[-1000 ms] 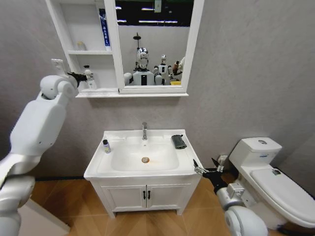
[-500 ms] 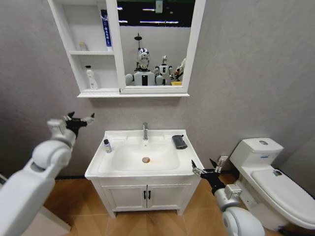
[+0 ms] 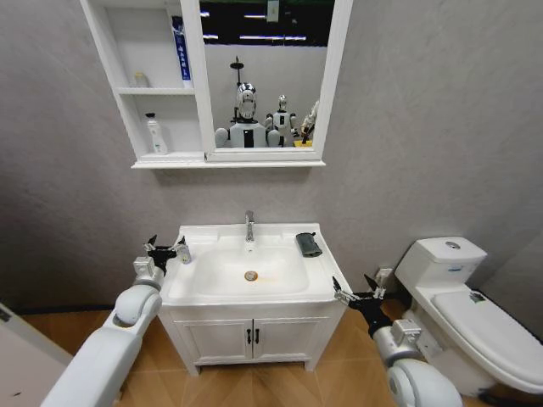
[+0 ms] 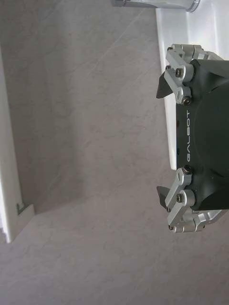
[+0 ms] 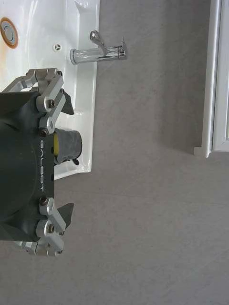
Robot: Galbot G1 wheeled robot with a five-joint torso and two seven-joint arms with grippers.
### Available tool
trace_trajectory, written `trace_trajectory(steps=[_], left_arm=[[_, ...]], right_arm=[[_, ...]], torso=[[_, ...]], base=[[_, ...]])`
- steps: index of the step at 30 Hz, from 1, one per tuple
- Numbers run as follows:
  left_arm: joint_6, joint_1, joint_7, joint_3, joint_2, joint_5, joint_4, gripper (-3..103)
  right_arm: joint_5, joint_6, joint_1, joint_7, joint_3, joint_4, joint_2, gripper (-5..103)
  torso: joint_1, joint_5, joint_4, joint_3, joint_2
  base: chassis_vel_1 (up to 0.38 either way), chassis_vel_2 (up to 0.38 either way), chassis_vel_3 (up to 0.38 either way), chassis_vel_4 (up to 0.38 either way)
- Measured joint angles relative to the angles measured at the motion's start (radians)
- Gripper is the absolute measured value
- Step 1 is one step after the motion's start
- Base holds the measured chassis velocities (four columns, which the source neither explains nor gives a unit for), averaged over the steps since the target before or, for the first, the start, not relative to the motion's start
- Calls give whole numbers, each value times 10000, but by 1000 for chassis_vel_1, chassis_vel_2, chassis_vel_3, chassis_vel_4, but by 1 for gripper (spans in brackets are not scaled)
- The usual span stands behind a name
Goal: Move facial cleanser and shampoo from washbasin to cabinet, then wipe washbasin with towel.
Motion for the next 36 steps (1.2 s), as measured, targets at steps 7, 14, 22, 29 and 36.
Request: trace_trajectory(steps=[7,14,22,29,36], left_arm=[[287,-269,268,159,-131,236,595,100],[381,-454,372,259,-191,121,1122,100],[47,-893,625,406,-376,128,1927,100],[-73,-1222,788,466,-507,229,2440,100],[-122,-1612,896,637,-553,287,2887,100]], right_arm=[[35,0,72,-1,0,-94,-47,100],[65,33,138,-26,-36,-244,-51,100],[92,84,134,-42,13,-300,-94,100],[227,163,116,-43,235,-380,-165,100],[236,229,96,-42,256,-430,-116,100]], torso=[[1,0,0,1,0],[1,-2,1,0,0],[1,-1,0,0,0],[1,-1,0,0,0],[1,-1,1,0,0]], base=[[0,0,0,0],[0,0,0,0],[0,0,0,0],[0,0,0,0],[0,0,0,0]])
